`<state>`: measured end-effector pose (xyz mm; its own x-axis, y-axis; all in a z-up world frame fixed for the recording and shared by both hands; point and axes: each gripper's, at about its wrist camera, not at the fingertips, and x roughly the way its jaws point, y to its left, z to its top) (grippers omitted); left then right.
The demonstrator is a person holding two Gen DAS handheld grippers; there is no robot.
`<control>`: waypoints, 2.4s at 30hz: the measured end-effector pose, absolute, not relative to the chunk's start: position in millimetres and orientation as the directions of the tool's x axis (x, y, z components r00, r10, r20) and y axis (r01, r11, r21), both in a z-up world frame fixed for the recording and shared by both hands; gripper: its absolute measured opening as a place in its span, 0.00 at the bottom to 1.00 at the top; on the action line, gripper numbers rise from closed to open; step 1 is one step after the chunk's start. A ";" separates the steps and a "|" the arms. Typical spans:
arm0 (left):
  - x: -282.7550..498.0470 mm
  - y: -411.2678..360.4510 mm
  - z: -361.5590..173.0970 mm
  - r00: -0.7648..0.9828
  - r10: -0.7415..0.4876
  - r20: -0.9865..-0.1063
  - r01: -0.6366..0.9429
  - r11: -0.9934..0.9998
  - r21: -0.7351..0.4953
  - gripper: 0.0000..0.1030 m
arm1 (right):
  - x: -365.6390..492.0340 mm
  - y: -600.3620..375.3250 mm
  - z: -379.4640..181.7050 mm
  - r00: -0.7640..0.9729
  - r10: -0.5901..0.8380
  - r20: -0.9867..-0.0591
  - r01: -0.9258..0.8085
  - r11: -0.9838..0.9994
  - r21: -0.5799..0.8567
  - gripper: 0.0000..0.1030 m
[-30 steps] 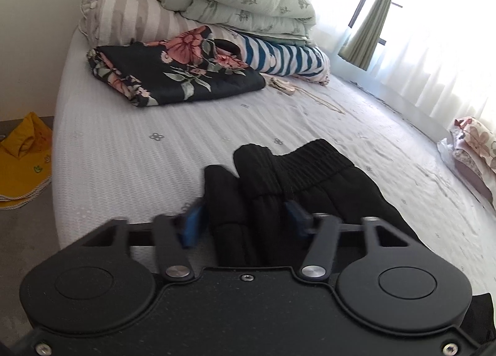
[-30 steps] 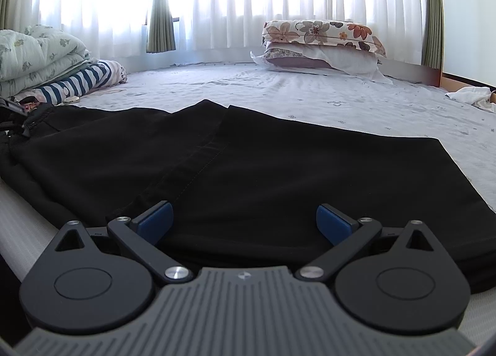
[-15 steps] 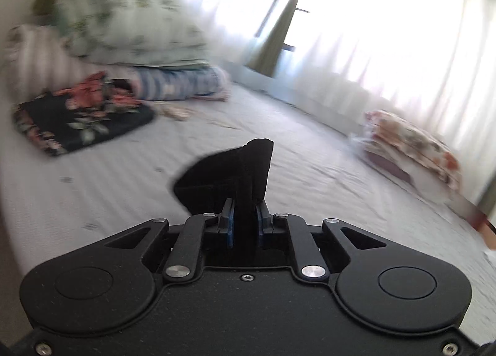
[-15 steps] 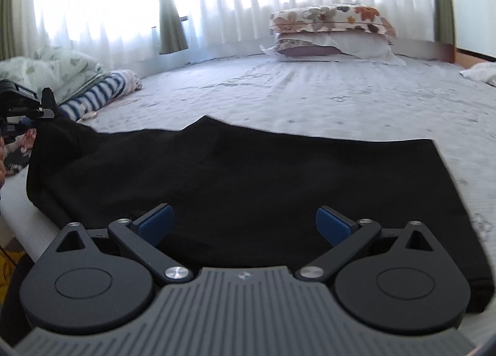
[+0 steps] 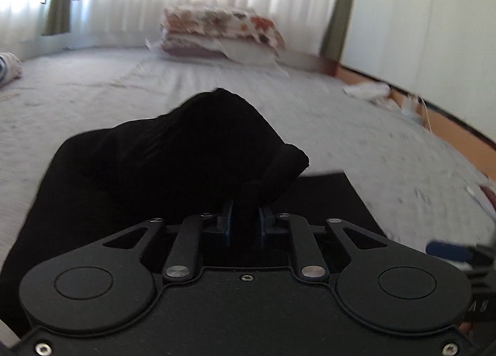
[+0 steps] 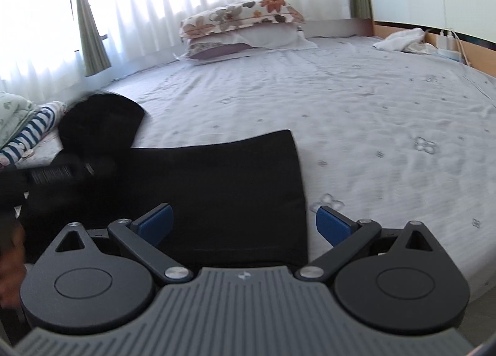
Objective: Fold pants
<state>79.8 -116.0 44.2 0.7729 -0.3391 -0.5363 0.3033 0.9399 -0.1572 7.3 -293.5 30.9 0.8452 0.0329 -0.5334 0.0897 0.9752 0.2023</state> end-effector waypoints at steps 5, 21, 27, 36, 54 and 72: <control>68.5 -141.5 26.8 0.722 -0.376 -0.581 0.377 0.918 -0.125 0.44 | 8.4 -298.5 23.5 0.834 0.069 -0.548 0.086 0.964 0.251 1.00; 53.2 35.5 55.5 0.852 -0.092 -0.515 0.012 0.987 -0.157 0.61 | 59.4 -209.9 -0.5 0.798 0.175 -0.577 -0.041 0.971 0.236 1.00; 51.9 67.2 45.6 0.842 -0.015 -0.539 -0.082 0.985 -0.155 0.61 | 66.1 -183.9 -7.8 0.819 0.141 -0.556 -0.042 0.981 0.188 0.89; 54.1 57.6 40.0 0.850 0.001 -0.526 -0.087 0.987 -0.138 0.77 | 48.8 -192.0 0.7 0.887 0.039 -0.461 0.059 0.979 0.195 0.27; 59.9 3.5 21.7 0.822 -0.066 -0.566 0.032 0.997 -0.070 0.81 | 22.0 -264.3 -18.7 0.852 -0.270 -0.449 0.341 0.936 0.084 0.35; 52.0 10.1 8.4 0.807 -0.041 -0.590 0.026 0.999 -0.034 0.82 | -5.7 -229.9 21.2 0.911 -0.264 -0.317 0.269 0.963 -0.029 0.87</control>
<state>52.0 10.1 8.4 0.8066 -0.0410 -0.5897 0.0258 0.9991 -0.0341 -5.7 -229.9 21.2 0.9108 -0.2643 -0.3172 0.2693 0.9626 -0.0286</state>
